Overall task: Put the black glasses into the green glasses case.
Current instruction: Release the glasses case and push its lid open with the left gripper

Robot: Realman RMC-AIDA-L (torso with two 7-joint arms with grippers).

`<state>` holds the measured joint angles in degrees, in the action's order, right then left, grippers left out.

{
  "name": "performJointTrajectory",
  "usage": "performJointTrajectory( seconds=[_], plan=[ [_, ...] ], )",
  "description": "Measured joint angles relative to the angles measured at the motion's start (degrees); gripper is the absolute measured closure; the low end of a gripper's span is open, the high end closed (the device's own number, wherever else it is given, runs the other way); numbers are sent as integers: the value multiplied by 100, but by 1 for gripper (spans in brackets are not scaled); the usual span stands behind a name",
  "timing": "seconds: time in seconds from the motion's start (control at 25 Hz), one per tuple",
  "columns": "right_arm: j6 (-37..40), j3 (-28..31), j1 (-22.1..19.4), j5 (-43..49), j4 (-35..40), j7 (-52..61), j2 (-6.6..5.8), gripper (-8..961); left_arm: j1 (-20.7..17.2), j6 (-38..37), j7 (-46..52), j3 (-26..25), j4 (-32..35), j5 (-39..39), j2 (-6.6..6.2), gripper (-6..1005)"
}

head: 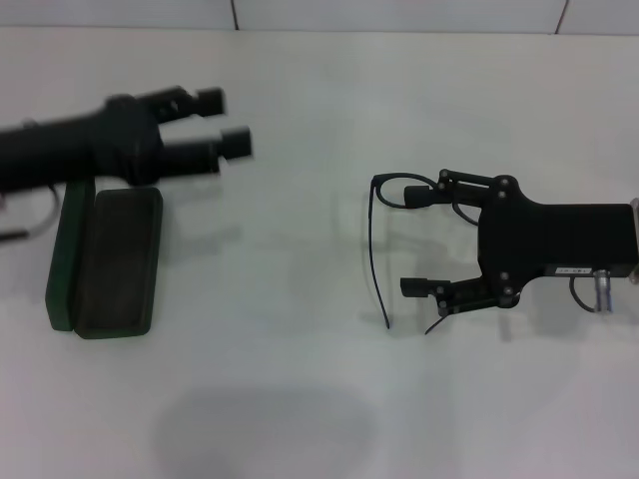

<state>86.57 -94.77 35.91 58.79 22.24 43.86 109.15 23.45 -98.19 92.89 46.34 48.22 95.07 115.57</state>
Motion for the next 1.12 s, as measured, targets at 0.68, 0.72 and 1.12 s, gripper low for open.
performJointTrajectory(
  seconds=[0.68, 0.72, 1.12],
  plan=[
    [-285, 3, -9, 18, -1, -63, -25, 94, -669, 1156, 5814, 2178, 5088, 5559, 434, 123],
    [-286, 3, -11, 19, -1, -70, -28, 95, -746, 1212, 5884, 2303, 5165, 5628, 438, 124],
    [-346, 3, -14, 19, -2, -140, -43, 101, -771, 1331, 6091, 2345, 4750, 5732, 420, 161]
  ],
)
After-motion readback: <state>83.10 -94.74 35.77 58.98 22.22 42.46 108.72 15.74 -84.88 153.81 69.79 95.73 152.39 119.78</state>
